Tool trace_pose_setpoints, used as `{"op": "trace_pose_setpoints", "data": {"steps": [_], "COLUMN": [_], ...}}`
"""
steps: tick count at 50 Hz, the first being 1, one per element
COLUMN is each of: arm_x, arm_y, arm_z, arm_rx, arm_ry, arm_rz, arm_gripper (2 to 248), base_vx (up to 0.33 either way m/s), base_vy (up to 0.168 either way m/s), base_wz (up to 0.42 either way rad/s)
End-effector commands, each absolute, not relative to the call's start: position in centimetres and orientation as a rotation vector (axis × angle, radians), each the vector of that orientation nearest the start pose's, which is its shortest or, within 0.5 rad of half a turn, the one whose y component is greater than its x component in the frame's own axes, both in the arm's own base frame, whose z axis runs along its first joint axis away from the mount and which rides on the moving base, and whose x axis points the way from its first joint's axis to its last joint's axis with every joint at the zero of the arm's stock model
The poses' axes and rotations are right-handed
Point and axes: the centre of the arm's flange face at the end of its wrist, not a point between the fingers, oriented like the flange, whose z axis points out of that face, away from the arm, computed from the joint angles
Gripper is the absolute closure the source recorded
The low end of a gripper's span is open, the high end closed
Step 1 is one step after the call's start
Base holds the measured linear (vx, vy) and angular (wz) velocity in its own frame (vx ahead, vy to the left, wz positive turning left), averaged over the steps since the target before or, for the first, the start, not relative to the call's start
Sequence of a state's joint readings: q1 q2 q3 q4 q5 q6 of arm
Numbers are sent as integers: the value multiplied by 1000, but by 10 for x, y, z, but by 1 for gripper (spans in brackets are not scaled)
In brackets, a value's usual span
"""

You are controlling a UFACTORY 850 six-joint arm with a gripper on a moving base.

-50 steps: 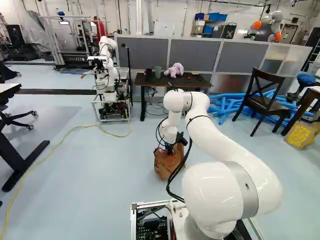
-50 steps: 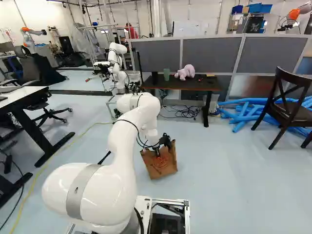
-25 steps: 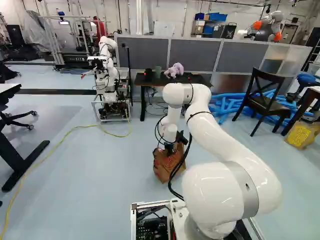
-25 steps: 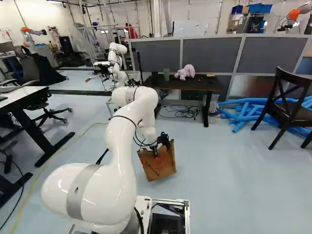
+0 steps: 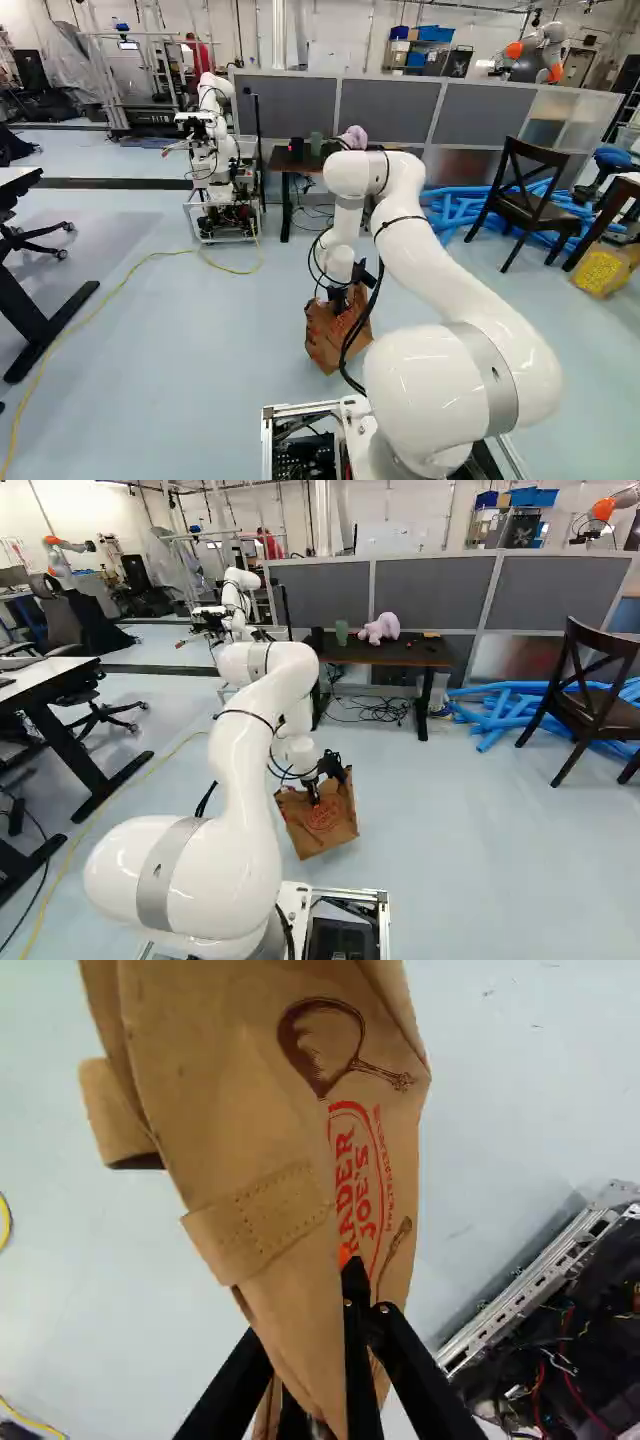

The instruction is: Pick up the bag on the ground and place it on the table

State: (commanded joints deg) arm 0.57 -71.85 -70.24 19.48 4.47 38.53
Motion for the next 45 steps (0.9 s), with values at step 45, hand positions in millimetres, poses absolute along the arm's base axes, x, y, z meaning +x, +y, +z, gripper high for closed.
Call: {"op": "trace_pose_setpoints", "data": {"steps": [45], "arm_x": [473], "arm_y": [9], "arm_z": [34], "arm_rx": [-2900], "arm_ry": [1205], "arm_rz": [-37], "arm_gripper": [227], "base_vx": [0], "base_vy": [0], "base_wz": [0]}}
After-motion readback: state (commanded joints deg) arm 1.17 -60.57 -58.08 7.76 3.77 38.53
